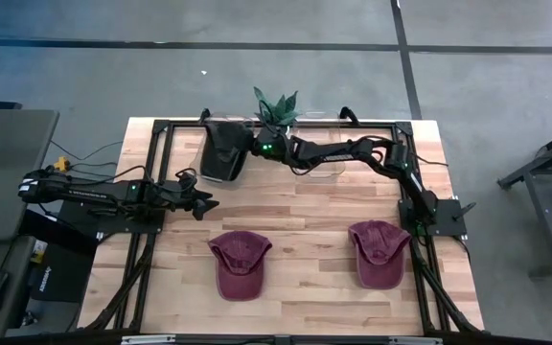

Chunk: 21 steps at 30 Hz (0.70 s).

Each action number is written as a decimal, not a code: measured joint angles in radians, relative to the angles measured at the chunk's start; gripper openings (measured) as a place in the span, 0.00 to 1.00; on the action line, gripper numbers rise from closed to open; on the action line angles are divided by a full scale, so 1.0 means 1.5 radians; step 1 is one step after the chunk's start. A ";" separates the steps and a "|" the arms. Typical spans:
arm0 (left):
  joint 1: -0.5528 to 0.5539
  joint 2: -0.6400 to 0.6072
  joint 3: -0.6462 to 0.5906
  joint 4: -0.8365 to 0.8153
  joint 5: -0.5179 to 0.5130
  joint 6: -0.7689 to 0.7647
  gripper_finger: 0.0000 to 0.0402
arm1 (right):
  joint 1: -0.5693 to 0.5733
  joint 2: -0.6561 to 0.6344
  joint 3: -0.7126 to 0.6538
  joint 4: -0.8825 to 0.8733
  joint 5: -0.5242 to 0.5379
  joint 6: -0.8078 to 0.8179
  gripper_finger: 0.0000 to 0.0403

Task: Pick & Place hat
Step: Put the black cap into the left transparent bin

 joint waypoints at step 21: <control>0.000 0.000 0.000 0.000 0.000 0.000 0.65 | -0.027 -0.002 0.000 -0.018 -0.195 -0.040 0.48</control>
